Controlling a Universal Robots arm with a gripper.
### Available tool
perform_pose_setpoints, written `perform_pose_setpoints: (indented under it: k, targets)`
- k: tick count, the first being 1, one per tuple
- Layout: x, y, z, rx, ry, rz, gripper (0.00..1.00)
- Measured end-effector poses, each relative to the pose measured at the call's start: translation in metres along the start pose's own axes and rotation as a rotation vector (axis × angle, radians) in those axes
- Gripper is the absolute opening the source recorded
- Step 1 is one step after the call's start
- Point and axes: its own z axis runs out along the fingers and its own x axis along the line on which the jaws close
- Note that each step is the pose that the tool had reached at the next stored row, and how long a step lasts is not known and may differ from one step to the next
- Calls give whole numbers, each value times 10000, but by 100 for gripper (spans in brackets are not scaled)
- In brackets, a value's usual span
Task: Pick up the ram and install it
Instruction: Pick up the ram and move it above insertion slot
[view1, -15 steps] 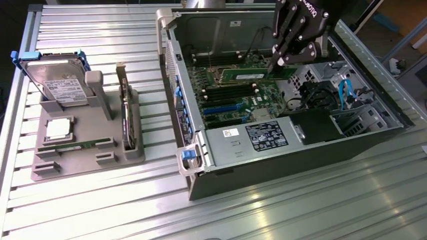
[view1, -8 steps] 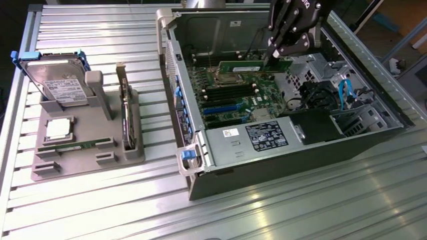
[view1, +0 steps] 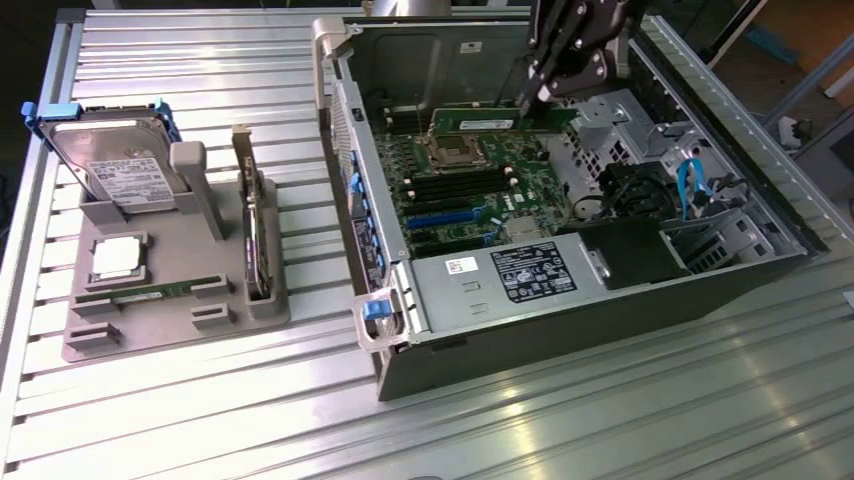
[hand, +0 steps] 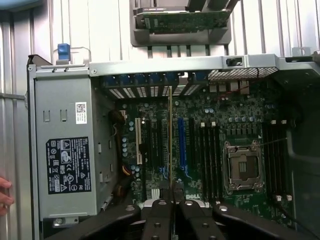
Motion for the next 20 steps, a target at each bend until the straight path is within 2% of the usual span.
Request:
perform_pose_setpoints:
  k: [12, 20]
  targets:
    - [-326, 18, 16, 0, -1, 1, 12]
    - [-474, 26, 24, 0, -1, 1, 12]
